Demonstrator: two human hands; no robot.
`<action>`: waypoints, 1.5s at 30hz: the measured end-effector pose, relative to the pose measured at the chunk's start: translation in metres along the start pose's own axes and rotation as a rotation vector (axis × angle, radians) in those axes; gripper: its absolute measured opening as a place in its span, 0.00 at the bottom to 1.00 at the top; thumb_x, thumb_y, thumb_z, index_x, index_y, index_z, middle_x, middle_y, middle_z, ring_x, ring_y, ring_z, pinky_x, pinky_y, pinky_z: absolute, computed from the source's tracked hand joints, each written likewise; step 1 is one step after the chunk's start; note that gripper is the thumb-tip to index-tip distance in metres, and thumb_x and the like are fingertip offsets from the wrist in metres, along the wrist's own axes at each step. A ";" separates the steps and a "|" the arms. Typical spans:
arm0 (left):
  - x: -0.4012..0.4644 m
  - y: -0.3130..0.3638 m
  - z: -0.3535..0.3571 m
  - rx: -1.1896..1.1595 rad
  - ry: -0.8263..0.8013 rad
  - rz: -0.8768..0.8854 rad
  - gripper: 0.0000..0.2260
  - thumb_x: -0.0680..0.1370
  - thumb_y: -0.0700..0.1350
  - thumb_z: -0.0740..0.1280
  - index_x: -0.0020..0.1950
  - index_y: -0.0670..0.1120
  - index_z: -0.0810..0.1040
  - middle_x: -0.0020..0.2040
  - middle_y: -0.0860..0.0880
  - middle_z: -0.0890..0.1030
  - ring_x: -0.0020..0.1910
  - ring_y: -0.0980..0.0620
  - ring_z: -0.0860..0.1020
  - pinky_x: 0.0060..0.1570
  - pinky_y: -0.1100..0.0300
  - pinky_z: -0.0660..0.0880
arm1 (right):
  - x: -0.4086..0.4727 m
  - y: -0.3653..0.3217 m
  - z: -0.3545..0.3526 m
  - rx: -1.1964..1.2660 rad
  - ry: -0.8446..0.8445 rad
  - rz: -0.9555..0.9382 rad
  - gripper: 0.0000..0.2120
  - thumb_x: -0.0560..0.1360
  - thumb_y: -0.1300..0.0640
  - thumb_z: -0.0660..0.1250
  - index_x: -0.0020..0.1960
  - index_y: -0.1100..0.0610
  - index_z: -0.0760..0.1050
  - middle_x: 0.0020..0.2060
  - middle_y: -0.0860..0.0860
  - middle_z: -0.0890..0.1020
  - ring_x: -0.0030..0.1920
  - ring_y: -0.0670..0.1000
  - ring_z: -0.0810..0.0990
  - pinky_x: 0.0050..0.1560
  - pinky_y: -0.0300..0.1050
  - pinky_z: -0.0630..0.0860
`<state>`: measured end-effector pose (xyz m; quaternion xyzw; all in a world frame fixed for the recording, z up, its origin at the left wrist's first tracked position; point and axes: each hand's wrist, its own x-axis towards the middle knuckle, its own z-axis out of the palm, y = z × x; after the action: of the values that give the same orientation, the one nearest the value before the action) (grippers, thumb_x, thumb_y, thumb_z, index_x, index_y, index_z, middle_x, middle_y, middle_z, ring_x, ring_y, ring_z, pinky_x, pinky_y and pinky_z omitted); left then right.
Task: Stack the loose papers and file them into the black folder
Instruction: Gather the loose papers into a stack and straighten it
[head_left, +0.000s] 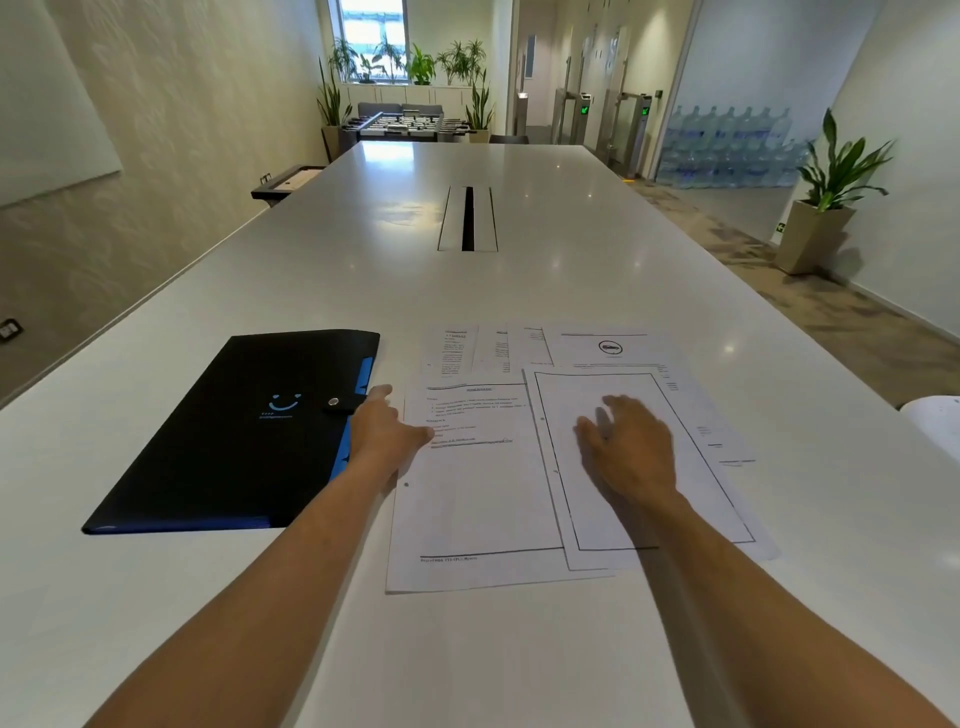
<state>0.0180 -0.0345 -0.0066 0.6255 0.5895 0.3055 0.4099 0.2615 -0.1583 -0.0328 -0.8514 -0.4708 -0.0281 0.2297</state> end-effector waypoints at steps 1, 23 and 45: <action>-0.001 -0.001 -0.003 -0.035 -0.019 0.004 0.37 0.70 0.37 0.76 0.75 0.44 0.62 0.67 0.40 0.73 0.63 0.46 0.74 0.60 0.55 0.71 | 0.002 0.003 -0.004 -0.022 0.044 0.071 0.25 0.77 0.45 0.59 0.67 0.60 0.70 0.66 0.59 0.75 0.68 0.59 0.70 0.67 0.59 0.66; -0.013 -0.027 0.004 -0.018 0.016 0.222 0.24 0.76 0.42 0.70 0.70 0.51 0.67 0.57 0.47 0.80 0.51 0.51 0.81 0.50 0.51 0.81 | 0.019 0.033 -0.044 0.023 -0.130 0.526 0.45 0.58 0.37 0.77 0.68 0.51 0.60 0.61 0.60 0.72 0.61 0.63 0.73 0.60 0.61 0.68; -0.016 -0.027 0.008 -0.017 -0.012 0.219 0.30 0.75 0.53 0.70 0.75 0.52 0.63 0.70 0.42 0.72 0.69 0.45 0.71 0.63 0.50 0.71 | -0.015 -0.053 0.006 0.332 -0.091 0.137 0.18 0.71 0.59 0.70 0.59 0.63 0.72 0.54 0.60 0.73 0.57 0.60 0.72 0.53 0.46 0.68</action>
<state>0.0095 -0.0520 -0.0321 0.6844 0.5124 0.3499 0.3829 0.2091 -0.1442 -0.0229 -0.8321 -0.4198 0.1042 0.3472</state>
